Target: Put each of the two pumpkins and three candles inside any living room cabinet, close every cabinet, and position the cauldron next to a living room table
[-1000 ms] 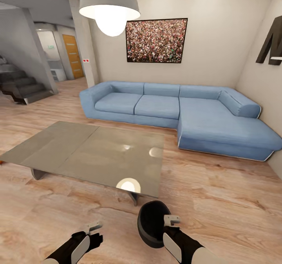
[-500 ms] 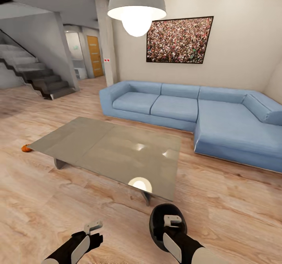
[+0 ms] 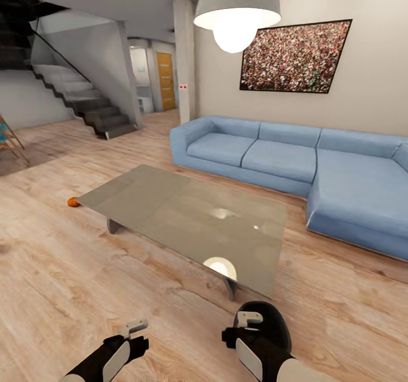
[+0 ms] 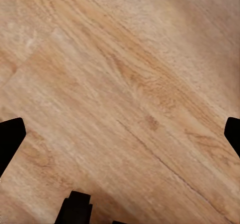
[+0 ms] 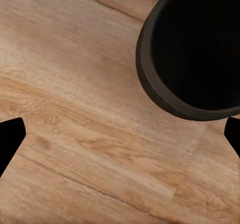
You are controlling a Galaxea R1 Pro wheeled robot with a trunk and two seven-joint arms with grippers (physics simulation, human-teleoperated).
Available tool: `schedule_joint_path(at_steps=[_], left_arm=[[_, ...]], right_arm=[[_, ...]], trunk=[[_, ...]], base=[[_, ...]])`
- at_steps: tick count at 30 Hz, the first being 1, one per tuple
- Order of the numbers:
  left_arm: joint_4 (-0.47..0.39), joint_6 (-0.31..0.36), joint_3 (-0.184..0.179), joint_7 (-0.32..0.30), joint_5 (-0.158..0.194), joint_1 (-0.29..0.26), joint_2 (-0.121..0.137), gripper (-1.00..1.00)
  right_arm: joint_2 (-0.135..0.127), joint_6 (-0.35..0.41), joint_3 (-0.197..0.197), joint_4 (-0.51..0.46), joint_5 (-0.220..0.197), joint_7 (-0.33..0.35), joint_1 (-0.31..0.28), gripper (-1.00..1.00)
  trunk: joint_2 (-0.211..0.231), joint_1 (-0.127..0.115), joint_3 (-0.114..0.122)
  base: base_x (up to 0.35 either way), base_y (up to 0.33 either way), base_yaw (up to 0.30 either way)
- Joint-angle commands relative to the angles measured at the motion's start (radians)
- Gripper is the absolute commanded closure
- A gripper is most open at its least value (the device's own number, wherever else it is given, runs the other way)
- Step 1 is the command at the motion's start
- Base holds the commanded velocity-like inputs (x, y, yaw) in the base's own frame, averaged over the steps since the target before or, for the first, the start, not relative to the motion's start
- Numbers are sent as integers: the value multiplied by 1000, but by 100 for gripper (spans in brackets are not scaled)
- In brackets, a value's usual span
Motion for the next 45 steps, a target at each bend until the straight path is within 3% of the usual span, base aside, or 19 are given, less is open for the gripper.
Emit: schedule_joint_path(at_steps=[1,13,45], left_arm=[[-3,3,-9,8,10,0,1,-100],[-3,-18,-9,9,9,0,0,-100],[-1,-18,-9,9,10,0,2,-100]], right_arm=[[0,5,9,-2,-6,-7,-1,-100],[1,3,9,-1,-6,-7,-1,-100],[4,-17,9,5,-7,-7,-1,-100]], trunk=[[-1,0,-1],[-1,0,-1],[-1,0,-1]], base=[[0,0,286],[128,0,286],[4,0,286]])
